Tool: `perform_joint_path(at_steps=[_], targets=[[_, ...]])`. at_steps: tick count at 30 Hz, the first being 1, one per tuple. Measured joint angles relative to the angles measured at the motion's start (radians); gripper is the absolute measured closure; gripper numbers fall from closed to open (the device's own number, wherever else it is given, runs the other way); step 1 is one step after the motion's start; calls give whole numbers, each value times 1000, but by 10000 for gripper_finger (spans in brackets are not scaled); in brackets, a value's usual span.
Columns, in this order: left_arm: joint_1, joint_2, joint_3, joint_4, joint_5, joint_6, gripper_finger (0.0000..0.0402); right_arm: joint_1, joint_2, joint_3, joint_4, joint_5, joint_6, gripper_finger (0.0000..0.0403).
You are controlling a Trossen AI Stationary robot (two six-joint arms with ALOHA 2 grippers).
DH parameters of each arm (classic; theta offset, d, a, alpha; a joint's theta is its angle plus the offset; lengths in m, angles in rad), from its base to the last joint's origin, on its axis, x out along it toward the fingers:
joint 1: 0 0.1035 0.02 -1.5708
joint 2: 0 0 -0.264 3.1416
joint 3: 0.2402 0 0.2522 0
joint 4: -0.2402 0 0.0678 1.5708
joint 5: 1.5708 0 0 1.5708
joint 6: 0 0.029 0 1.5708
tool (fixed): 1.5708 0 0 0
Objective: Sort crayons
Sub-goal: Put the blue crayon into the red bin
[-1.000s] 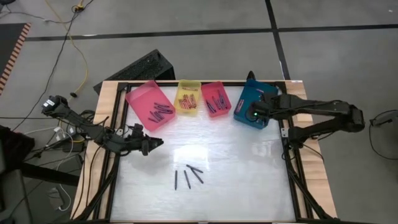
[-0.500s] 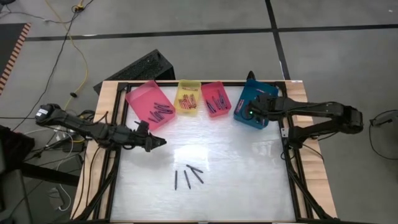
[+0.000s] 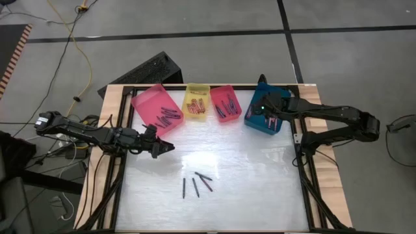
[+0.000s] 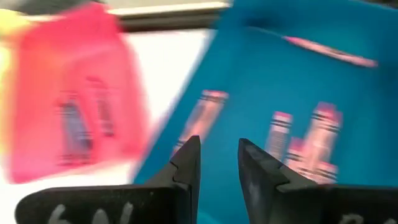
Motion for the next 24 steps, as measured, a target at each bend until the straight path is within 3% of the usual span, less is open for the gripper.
perform_joint_path(at_steps=[13, 24], targets=[[-2, 0, 0, -57, 23, 88, 236, 131, 14, 1, 879, -329, -358, 300], [35, -1, 0, -31, -37, 169, 236, 422, 142, 1, 920, -336, -369, 300]])
